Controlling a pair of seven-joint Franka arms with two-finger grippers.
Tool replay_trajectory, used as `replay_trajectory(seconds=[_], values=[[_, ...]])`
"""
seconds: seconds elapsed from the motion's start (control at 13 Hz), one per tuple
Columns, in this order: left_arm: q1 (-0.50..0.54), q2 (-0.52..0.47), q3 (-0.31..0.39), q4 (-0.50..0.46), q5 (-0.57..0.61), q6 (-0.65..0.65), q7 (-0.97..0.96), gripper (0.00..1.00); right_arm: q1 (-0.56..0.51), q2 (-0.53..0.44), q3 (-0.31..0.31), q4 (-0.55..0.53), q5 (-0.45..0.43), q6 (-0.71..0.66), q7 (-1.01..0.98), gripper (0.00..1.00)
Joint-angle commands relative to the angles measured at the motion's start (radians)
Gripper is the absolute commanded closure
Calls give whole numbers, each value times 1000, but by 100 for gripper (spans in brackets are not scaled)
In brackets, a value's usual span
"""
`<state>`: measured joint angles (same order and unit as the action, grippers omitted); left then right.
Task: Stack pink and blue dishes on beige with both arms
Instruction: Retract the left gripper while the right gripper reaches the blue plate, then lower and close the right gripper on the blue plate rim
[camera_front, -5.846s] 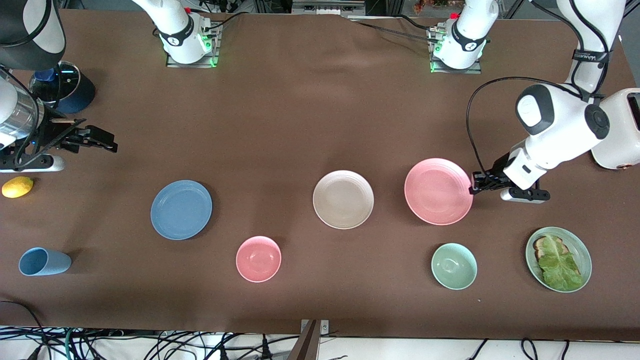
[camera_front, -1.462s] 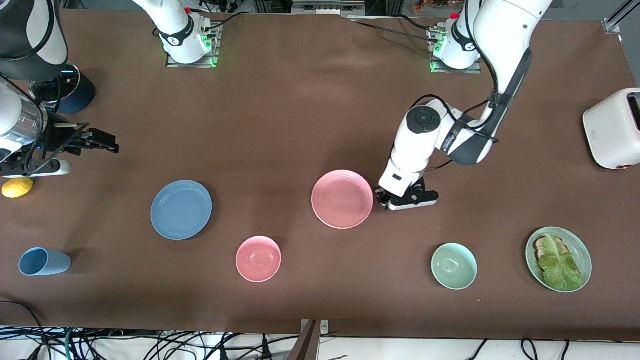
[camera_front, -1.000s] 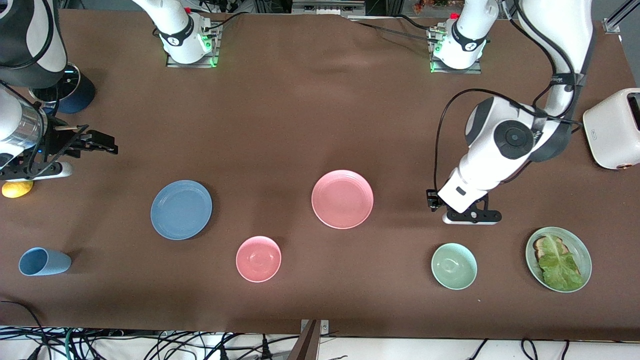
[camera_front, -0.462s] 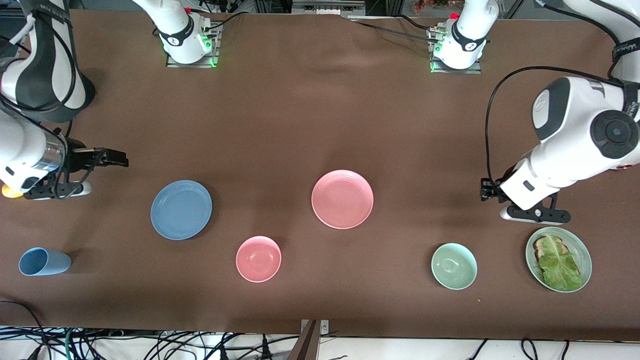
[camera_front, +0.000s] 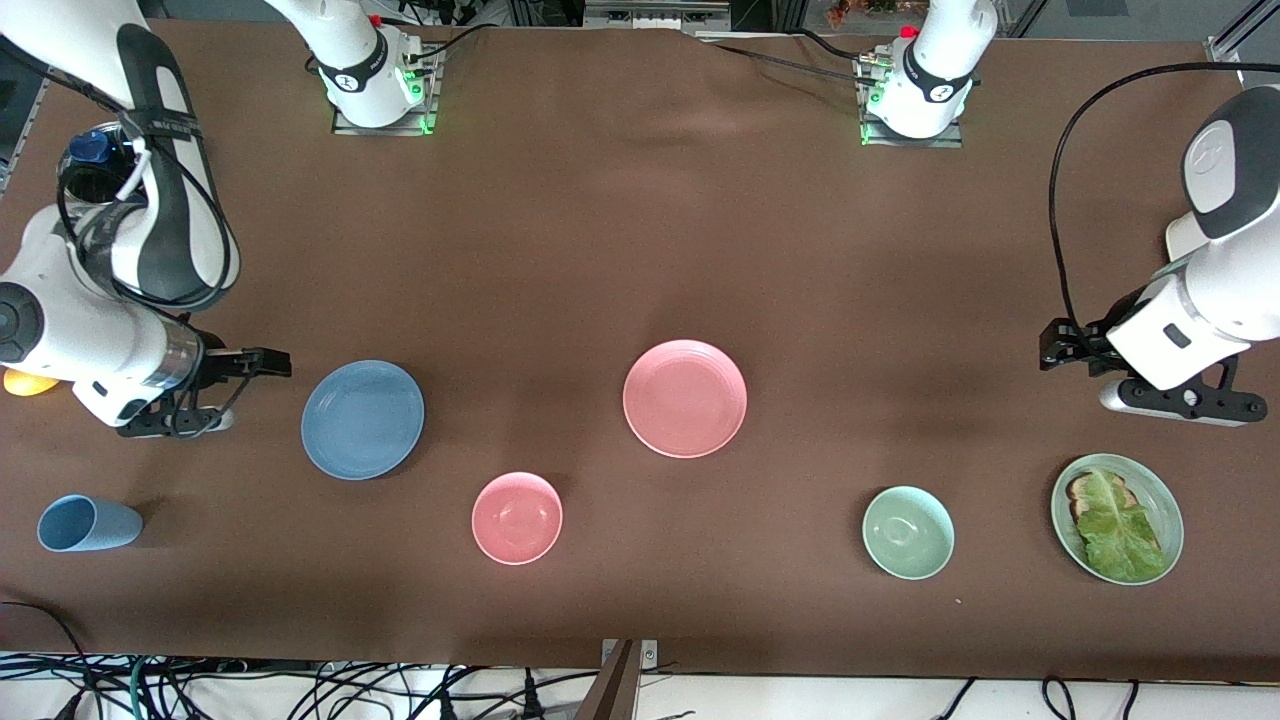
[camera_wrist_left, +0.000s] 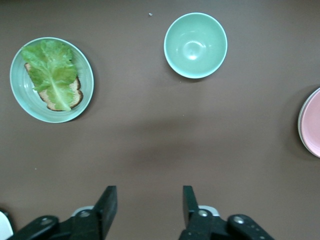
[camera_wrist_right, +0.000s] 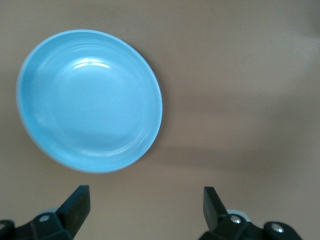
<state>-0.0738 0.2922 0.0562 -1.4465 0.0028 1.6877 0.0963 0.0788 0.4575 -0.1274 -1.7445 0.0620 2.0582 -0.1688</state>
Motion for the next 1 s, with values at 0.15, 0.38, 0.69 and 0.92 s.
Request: replay_trajectory(seconds=[0.15,0.38,0.69,0.92], values=[[-9,-57,8,5,-15,-34,17,0,-16,108,5,-1,10,131,-17,0],[2,-74,17,6,-21,-36,6,0,-19,145,6,0,15,178,-17,0],[32,-91,19,9,-27,-77,19,0,-21,155,11,9,42,189,-8,1],[35,-87,17,15,-29,-75,19,0,-16,191,14,17,42,246,-2,4]])
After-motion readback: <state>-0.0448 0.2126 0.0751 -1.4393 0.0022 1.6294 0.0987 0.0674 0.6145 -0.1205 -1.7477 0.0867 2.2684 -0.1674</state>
